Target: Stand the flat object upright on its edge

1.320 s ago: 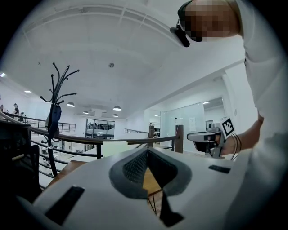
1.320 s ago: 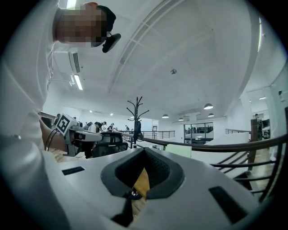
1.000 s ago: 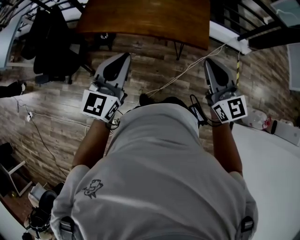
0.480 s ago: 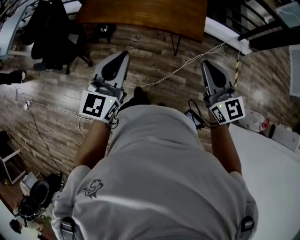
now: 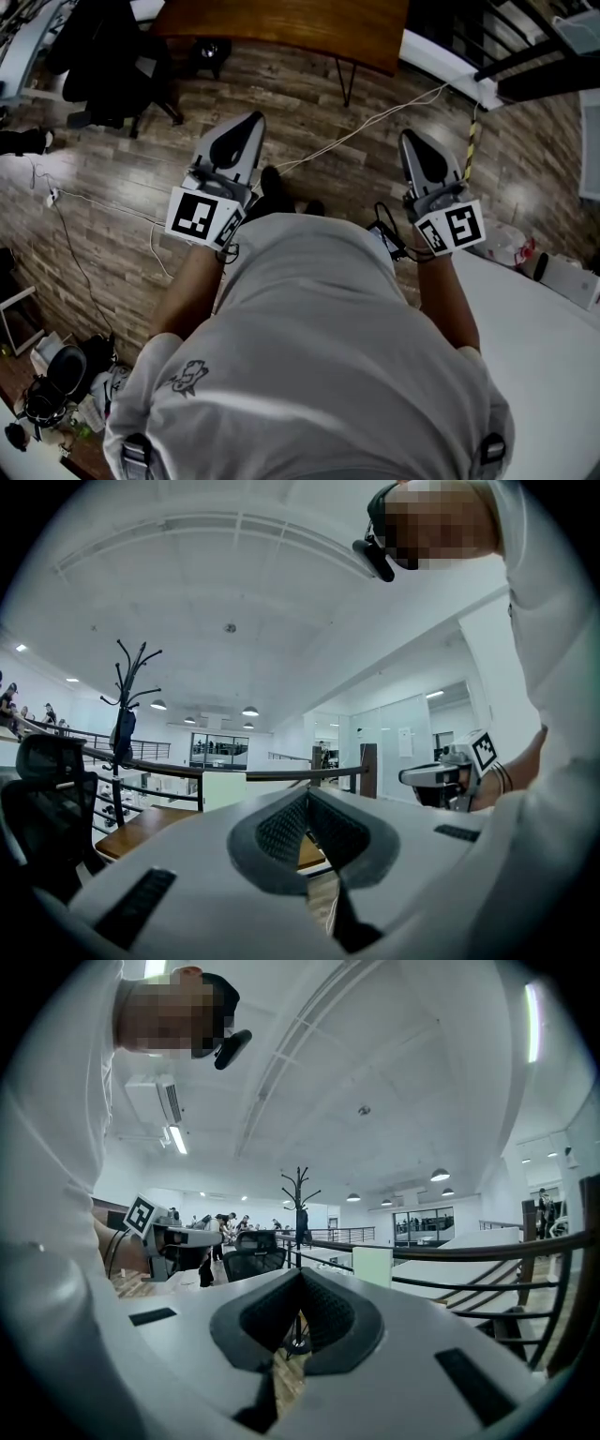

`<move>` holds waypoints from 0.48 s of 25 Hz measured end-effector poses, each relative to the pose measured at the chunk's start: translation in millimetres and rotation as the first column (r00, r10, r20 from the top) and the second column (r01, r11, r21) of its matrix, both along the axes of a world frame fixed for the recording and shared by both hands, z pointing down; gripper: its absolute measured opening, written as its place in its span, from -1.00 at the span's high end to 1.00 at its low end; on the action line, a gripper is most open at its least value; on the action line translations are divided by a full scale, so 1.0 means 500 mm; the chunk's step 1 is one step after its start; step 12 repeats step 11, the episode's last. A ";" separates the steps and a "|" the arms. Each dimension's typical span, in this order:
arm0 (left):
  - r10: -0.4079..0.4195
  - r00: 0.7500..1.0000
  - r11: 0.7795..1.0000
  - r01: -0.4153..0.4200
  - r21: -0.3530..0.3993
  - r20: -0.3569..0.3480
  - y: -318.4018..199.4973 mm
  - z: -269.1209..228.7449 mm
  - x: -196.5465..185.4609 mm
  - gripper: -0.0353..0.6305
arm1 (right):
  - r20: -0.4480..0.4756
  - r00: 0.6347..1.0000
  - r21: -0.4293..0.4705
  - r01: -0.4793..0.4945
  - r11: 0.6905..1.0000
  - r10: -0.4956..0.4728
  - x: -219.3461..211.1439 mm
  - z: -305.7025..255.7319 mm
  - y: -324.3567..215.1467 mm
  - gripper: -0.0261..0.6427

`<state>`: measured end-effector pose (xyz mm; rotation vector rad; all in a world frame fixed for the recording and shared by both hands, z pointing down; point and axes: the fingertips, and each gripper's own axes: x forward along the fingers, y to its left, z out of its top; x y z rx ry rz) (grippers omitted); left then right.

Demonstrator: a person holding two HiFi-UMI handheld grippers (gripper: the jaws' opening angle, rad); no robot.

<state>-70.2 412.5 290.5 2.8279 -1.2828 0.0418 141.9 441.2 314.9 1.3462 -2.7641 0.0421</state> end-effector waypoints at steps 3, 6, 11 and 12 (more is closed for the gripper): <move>-0.010 1.000 1.000 0.010 0.002 0.000 0.012 -0.002 0.003 0.85 | -0.004 1.000 0.003 0.007 1.000 -0.007 0.004 -0.003 0.014 0.83; -0.011 1.000 1.000 0.011 0.001 0.000 0.015 -0.003 0.005 0.85 | -0.003 1.000 0.003 0.006 1.000 -0.006 0.008 -0.005 0.019 0.83; -0.009 1.000 1.000 0.009 -0.004 -0.002 0.020 -0.002 0.012 0.85 | 0.000 1.000 -0.003 0.001 1.000 -0.001 0.017 -0.006 0.023 0.83; -0.009 1.000 1.000 0.009 -0.004 -0.002 0.020 -0.002 0.012 0.85 | 0.000 1.000 -0.003 0.001 1.000 -0.001 0.017 -0.006 0.023 0.83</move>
